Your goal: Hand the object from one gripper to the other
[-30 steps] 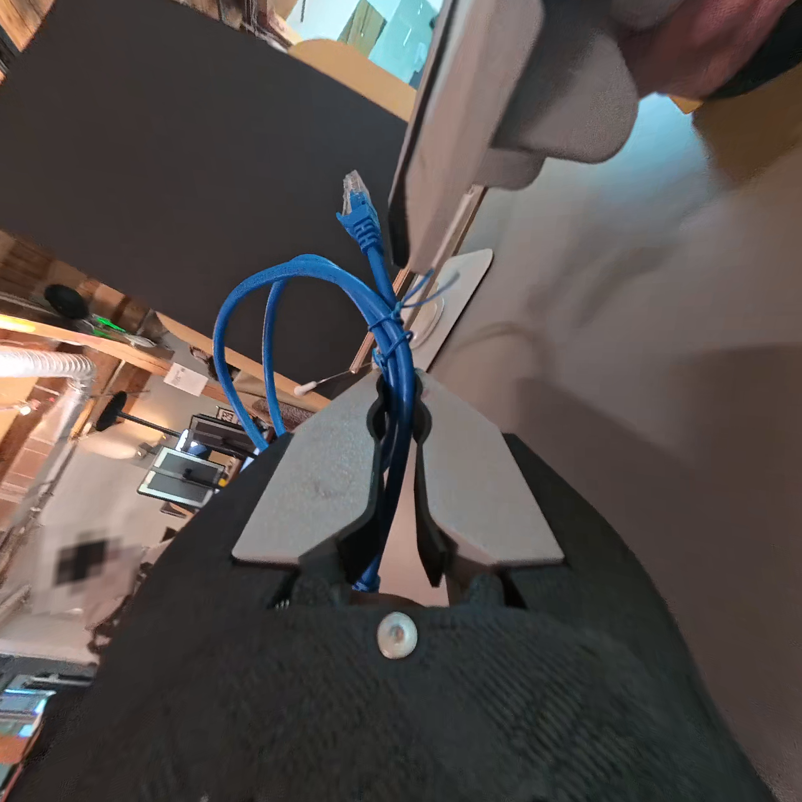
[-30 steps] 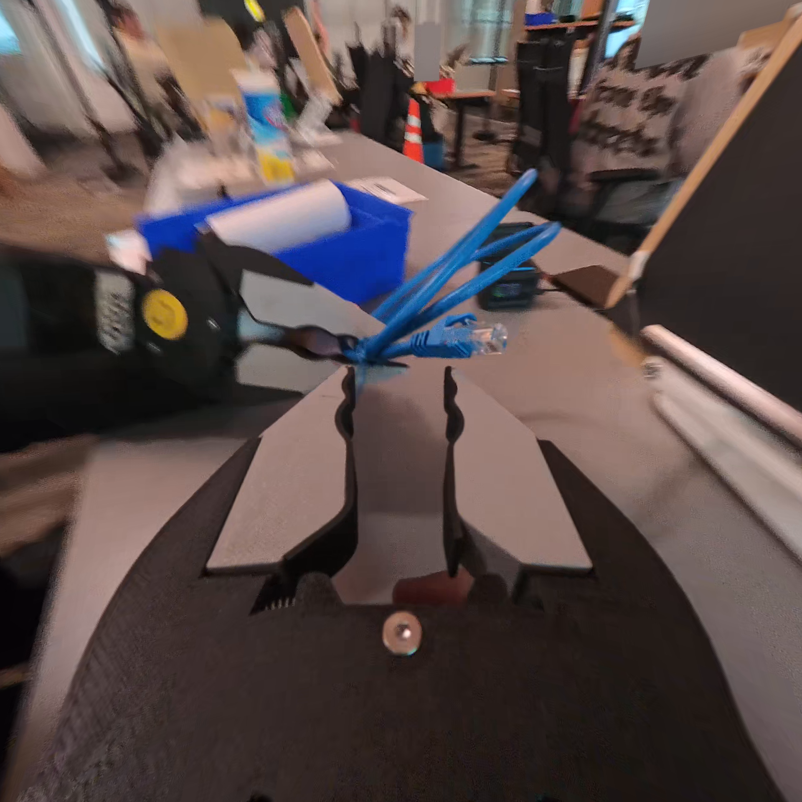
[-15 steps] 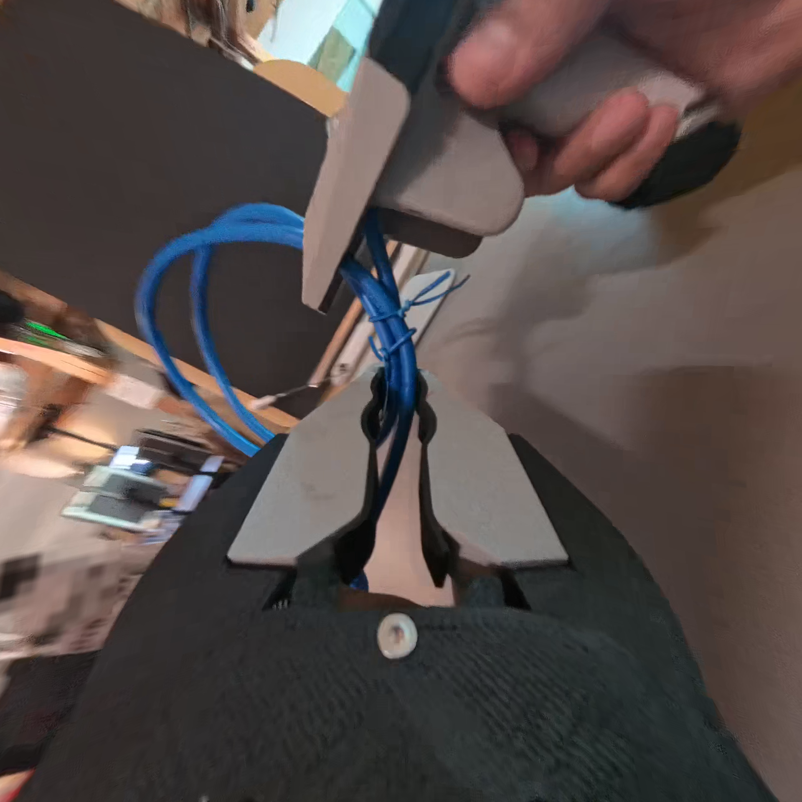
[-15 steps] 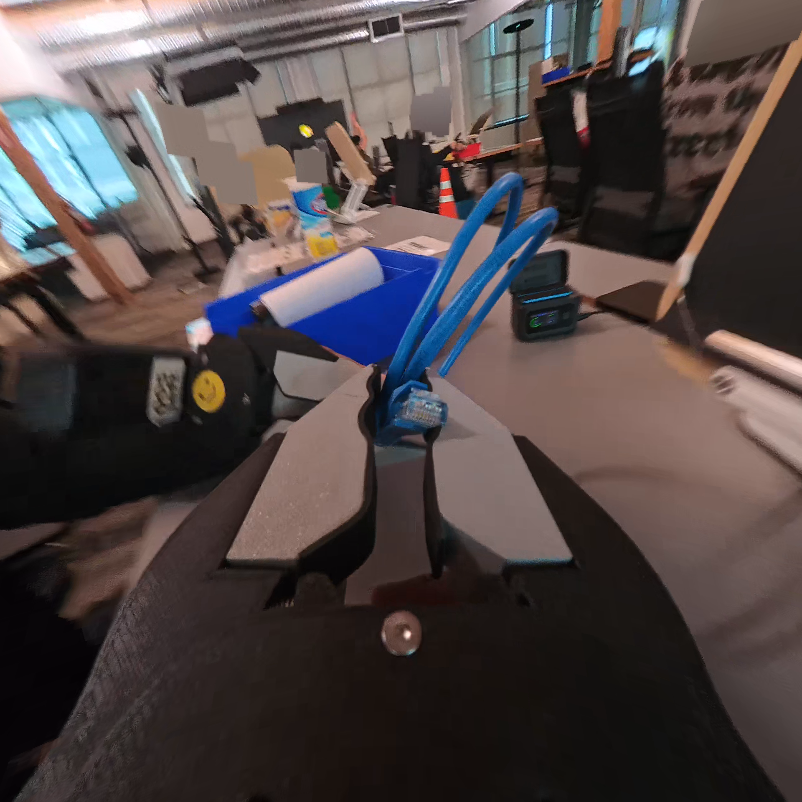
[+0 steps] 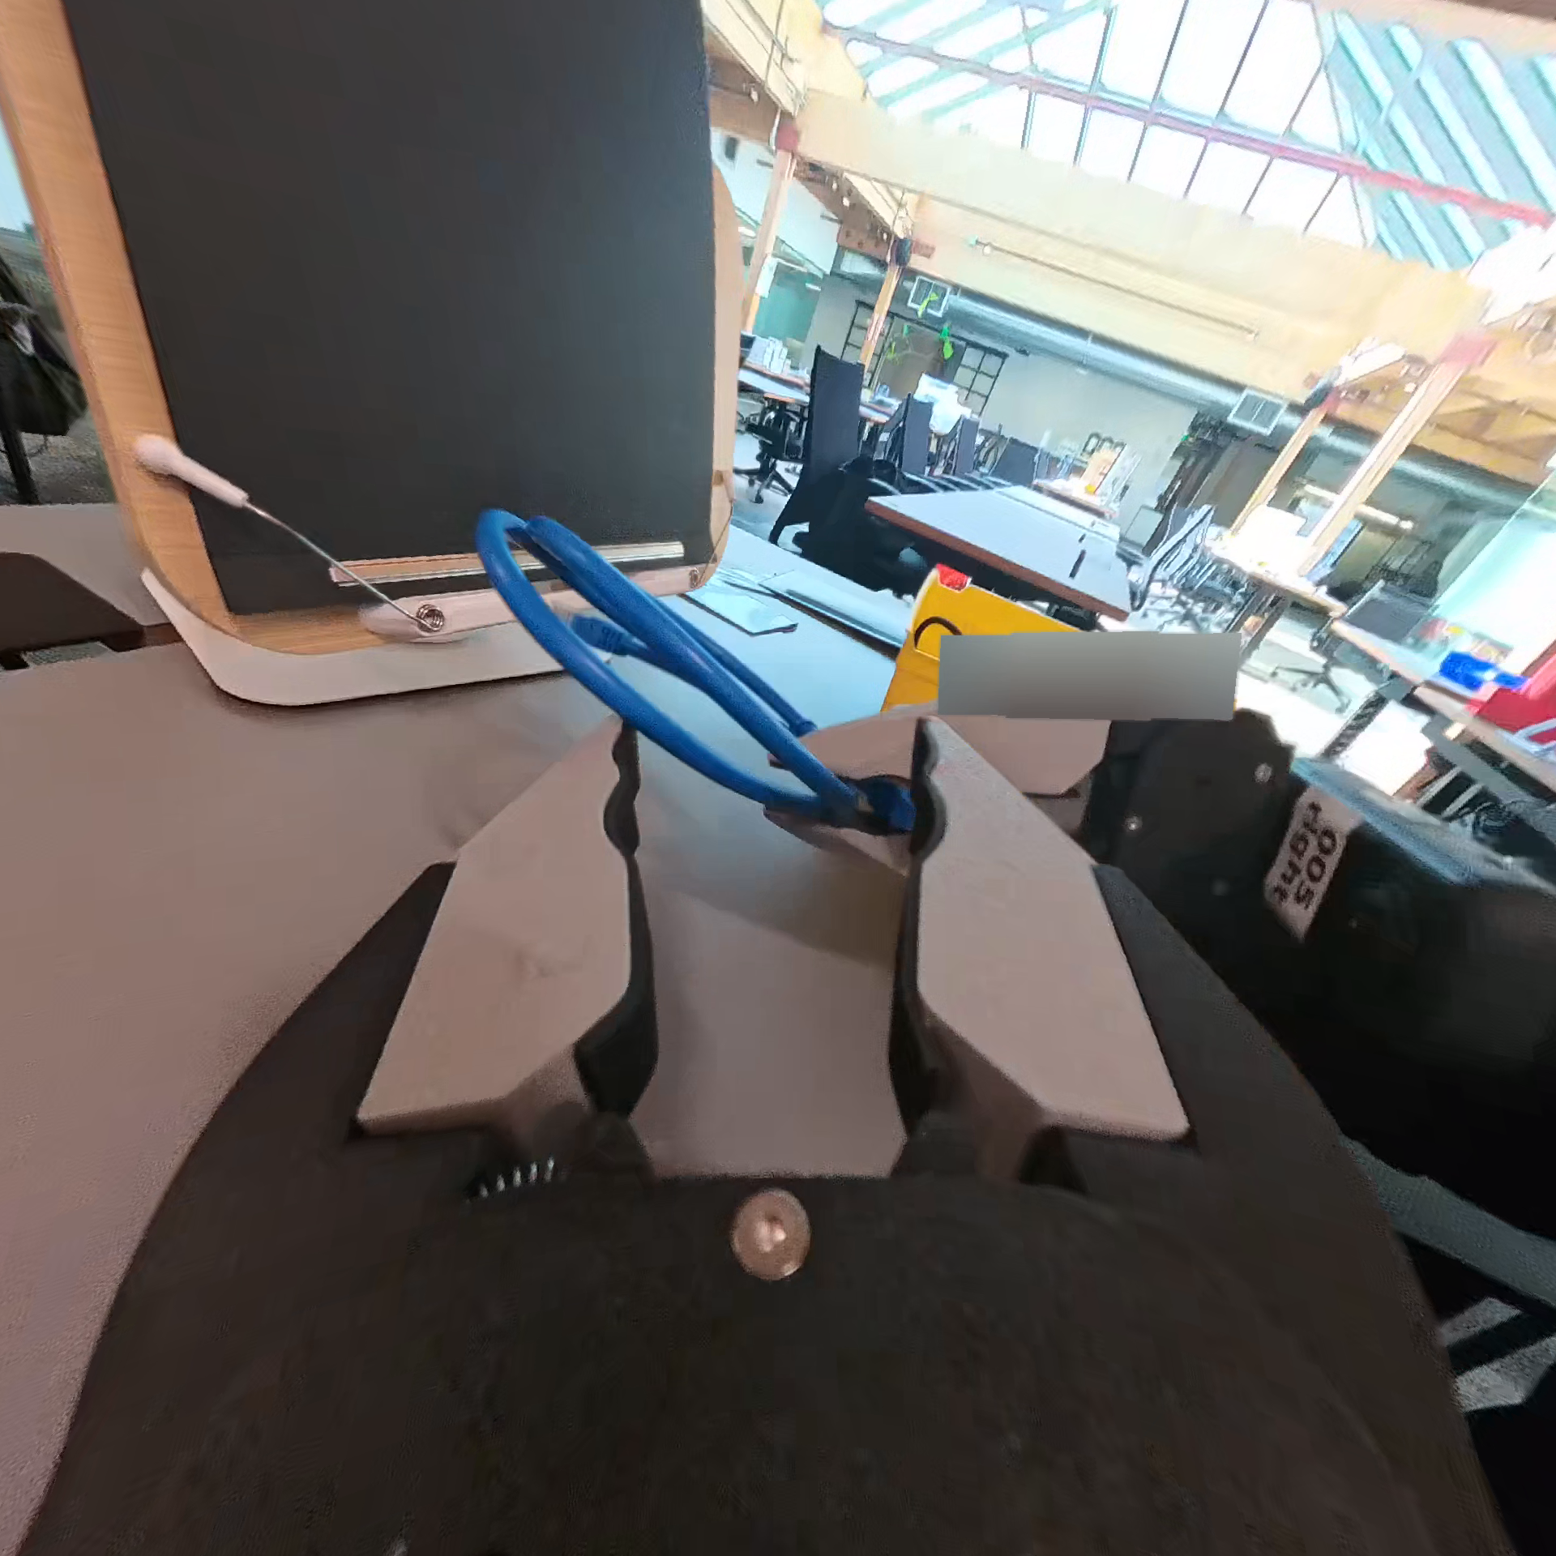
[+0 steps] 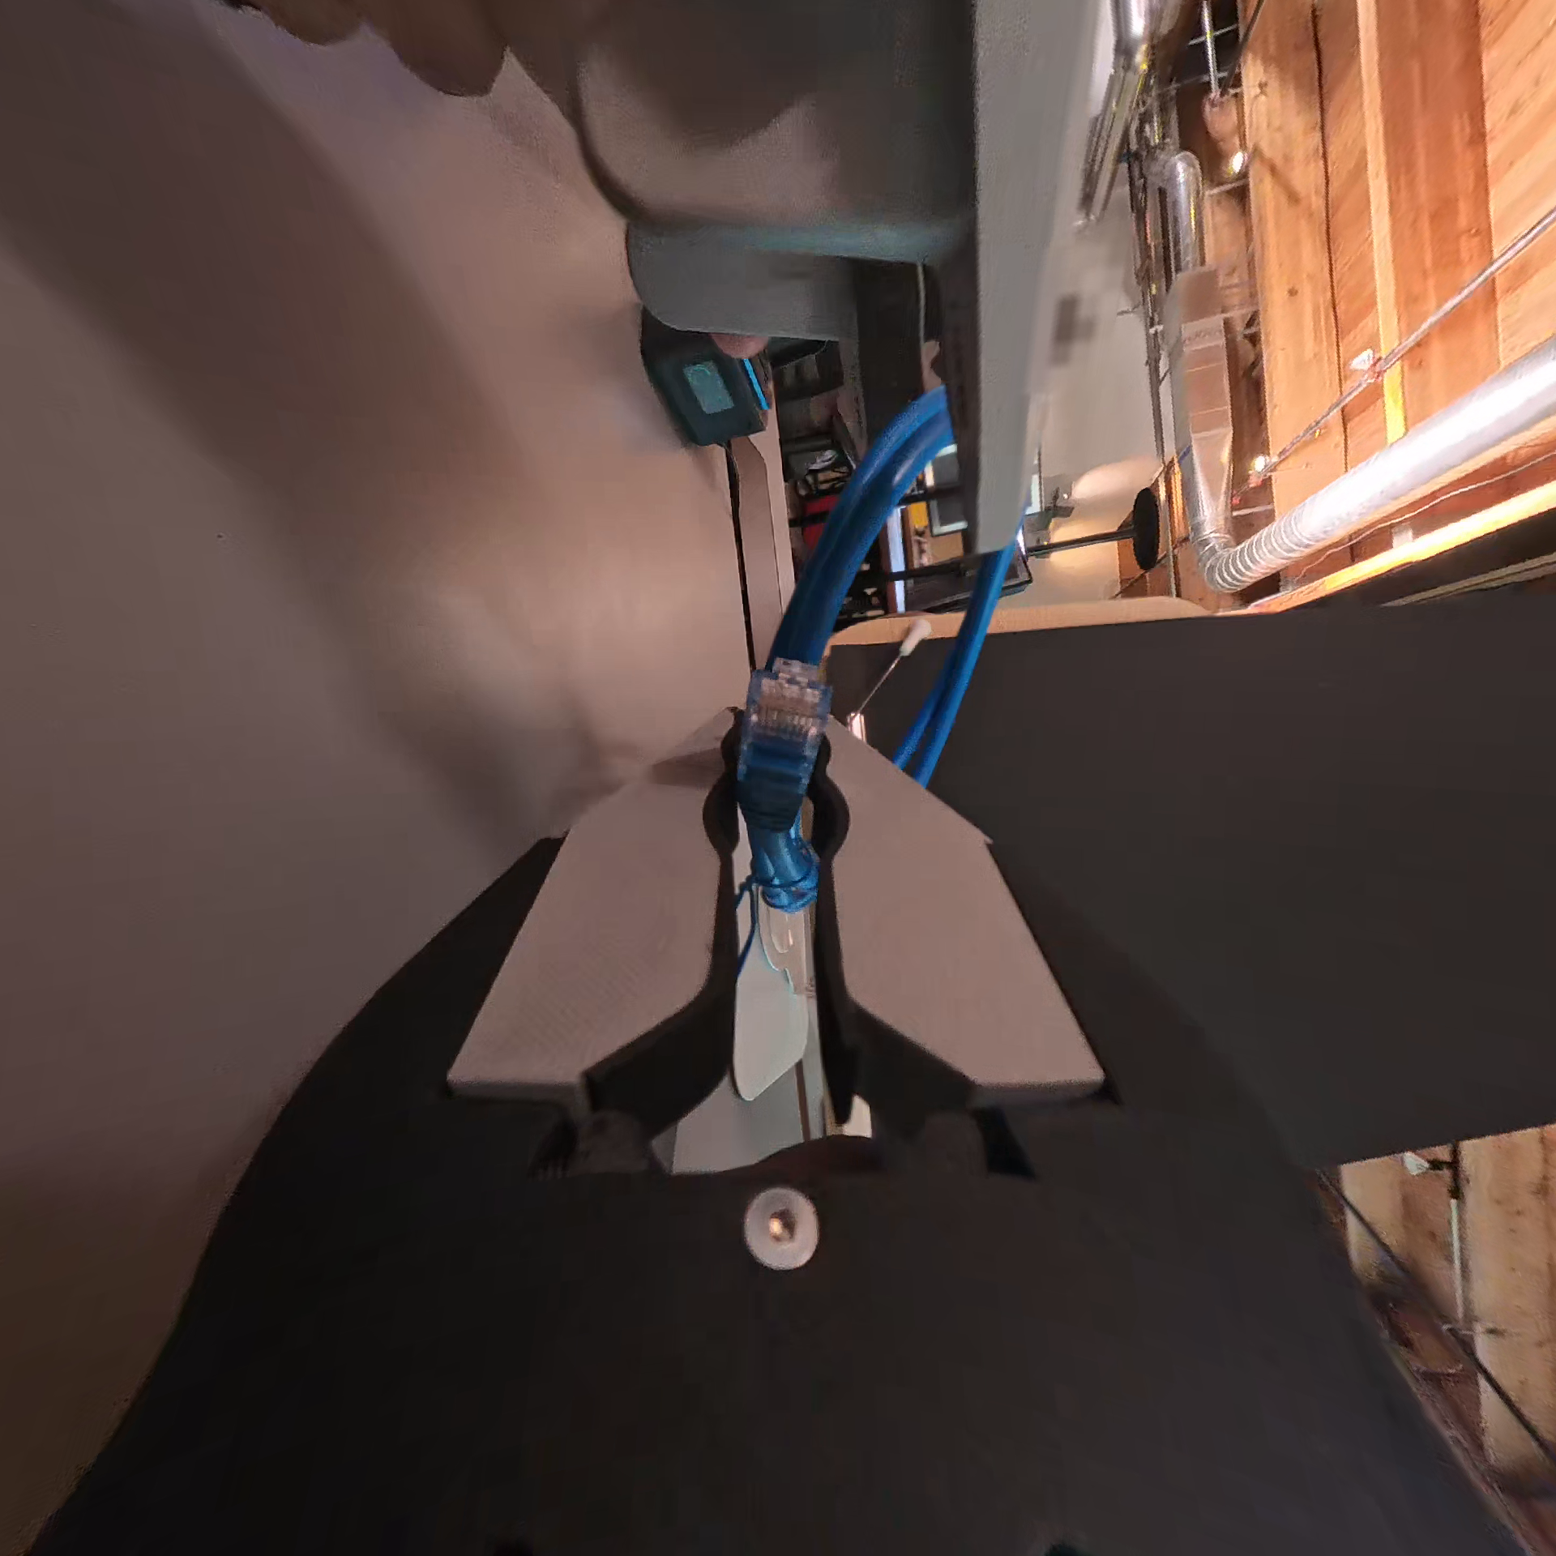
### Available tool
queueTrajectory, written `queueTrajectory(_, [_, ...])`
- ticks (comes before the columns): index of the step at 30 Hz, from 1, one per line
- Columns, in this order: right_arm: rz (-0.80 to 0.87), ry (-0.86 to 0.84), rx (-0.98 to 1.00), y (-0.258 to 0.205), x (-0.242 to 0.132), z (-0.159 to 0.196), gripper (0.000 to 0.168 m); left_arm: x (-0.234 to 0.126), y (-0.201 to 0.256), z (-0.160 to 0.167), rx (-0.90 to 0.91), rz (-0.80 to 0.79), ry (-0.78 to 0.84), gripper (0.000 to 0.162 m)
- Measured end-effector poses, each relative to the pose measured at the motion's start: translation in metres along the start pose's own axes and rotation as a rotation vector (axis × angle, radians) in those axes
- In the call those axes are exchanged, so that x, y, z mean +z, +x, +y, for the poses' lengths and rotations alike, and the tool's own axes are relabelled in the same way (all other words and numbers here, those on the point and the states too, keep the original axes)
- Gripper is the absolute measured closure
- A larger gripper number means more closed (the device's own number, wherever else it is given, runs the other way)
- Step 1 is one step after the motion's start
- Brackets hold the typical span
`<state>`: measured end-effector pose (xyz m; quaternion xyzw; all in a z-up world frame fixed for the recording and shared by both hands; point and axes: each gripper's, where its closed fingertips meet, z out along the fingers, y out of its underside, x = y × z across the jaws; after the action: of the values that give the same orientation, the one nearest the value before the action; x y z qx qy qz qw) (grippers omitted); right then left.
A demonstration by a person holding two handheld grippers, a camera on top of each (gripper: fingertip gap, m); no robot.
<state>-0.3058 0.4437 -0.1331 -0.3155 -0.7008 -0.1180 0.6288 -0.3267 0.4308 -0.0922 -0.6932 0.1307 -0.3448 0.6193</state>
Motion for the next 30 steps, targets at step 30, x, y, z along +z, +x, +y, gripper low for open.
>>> queueTrajectory(30, [-0.757,0.723,1.739,0.049,-0.027,-0.032,0.154,-0.041,0.075,-0.056,0.176,0.353,0.373,0.160])
